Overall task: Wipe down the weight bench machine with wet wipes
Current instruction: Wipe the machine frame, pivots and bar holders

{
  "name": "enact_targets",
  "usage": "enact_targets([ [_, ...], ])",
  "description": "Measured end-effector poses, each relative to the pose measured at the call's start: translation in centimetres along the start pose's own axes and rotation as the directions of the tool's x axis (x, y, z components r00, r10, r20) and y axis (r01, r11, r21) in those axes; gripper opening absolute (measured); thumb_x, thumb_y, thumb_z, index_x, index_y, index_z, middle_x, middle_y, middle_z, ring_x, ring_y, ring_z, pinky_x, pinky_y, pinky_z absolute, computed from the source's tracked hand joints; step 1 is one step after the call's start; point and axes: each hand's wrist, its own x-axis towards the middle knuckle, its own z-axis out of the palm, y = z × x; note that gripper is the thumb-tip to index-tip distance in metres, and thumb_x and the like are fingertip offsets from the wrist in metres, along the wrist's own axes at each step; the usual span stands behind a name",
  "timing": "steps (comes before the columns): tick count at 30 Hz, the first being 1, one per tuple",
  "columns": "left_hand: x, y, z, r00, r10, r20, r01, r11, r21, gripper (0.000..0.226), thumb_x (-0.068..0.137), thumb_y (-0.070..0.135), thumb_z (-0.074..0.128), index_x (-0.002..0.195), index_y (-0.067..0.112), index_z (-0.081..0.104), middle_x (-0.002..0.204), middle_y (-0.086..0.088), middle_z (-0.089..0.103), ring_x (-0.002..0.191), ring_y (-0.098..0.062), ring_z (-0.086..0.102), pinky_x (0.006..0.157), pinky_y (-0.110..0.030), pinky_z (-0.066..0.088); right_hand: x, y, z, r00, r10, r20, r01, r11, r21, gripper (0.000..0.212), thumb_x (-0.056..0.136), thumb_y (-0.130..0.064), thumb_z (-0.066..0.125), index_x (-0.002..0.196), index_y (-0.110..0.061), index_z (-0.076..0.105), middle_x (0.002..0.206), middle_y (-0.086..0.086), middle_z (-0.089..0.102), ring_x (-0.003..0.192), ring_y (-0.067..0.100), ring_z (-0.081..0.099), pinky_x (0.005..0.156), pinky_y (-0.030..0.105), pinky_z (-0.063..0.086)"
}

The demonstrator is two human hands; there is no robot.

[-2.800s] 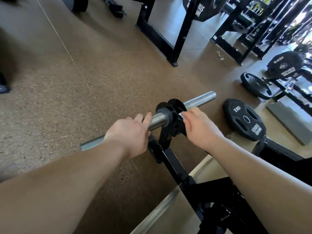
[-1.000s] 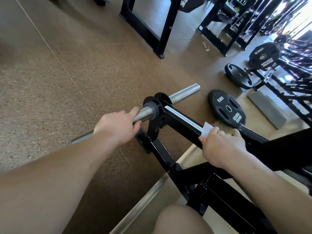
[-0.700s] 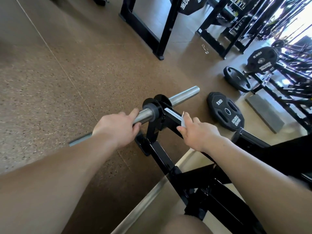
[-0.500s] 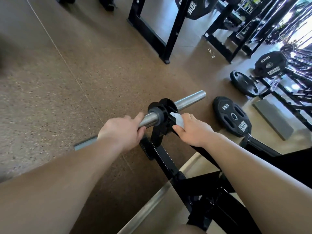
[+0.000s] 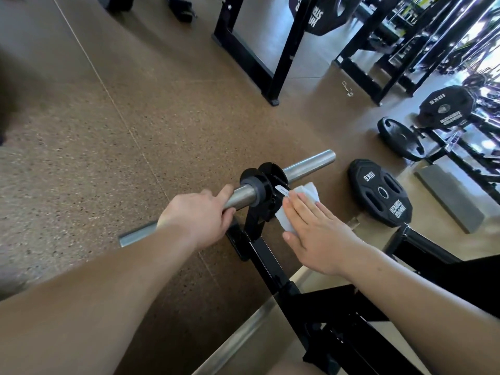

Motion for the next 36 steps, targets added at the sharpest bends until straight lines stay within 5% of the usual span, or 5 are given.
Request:
enact_targets([
  [5, 0.1, 0.0, 0.1, 1.000, 0.001, -0.006, -0.001, 1.000, 0.012, 0.052, 0.104, 0.059, 0.021, 0.150, 0.035, 0.018, 0.096, -0.003, 0.055, 0.074, -0.028, 0.059, 0.059, -0.038, 0.050, 3.8, 1.6, -1.4, 0.986, -0.167, -0.011, 0.167, 0.978, 0.124, 0.066, 0.108, -0.051, 0.012, 0.165, -0.022, -0.002, 0.171, -0.007, -0.015, 0.153, 0.005, -0.022, 0.130, 0.040, -0.002],
  [10, 0.0, -0.1, -0.2, 1.000, 0.004, -0.002, -0.004, 1.000, 0.012, 0.051, 0.104, 0.059, 0.020, 0.150, 0.035, 0.019, 0.096, -0.003, 0.056, 0.073, -0.027, 0.060, 0.054, -0.036, 0.046, -0.9, 2.0, -0.4, 0.968, -0.251, -0.010, 0.251, 0.967, 0.046, 0.106, 0.086, -0.071, -0.022, 0.161, -0.020, 0.033, 0.173, -0.012, 0.008, 0.157, 0.009, -0.017, 0.128, 0.037, -0.006],
  [28, 0.2, -0.3, 0.2, 1.000, 0.010, -0.012, -0.010, 1.000, -0.007, 0.050, 0.104, 0.060, 0.020, 0.147, 0.036, 0.022, 0.096, -0.002, 0.056, 0.071, -0.026, 0.058, 0.056, -0.037, 0.050, 1.4, 1.2, -0.3, 0.996, 0.086, 0.023, -0.087, 0.885, 0.458, 0.093, 0.084, -0.091, -0.005, 0.131, -0.051, 0.065, 0.164, -0.035, 0.018, 0.154, -0.005, -0.008, 0.128, 0.048, 0.014],
  [33, 0.0, -0.3, -0.1, 1.000, -0.014, 0.011, 0.014, 0.999, -0.032, 0.053, 0.103, 0.061, 0.018, 0.150, 0.036, 0.022, 0.098, -0.003, 0.057, 0.073, -0.026, 0.057, 0.056, -0.037, 0.047, -6.0, 1.7, -1.8, 0.959, 0.233, 0.164, -0.276, 0.616, 0.738, 0.079, 0.096, -0.080, 0.007, 0.132, -0.044, 0.068, 0.110, -0.061, 0.047, 0.147, -0.009, 0.011, 0.127, 0.034, 0.001],
  [36, -0.1, -0.1, -0.4, 1.000, -0.006, 0.018, 0.007, 0.999, -0.037, 0.052, 0.104, 0.060, 0.018, 0.150, 0.035, 0.022, 0.098, -0.004, 0.056, 0.071, -0.025, 0.057, 0.053, -0.035, 0.043, -8.8, 2.4, -1.8, 0.938, 0.282, 0.202, -0.333, 0.569, 0.752, 0.082, 0.093, -0.085, 0.008, 0.110, -0.047, 0.078, 0.131, -0.045, 0.050, 0.146, -0.006, 0.024, 0.127, 0.037, 0.012],
])
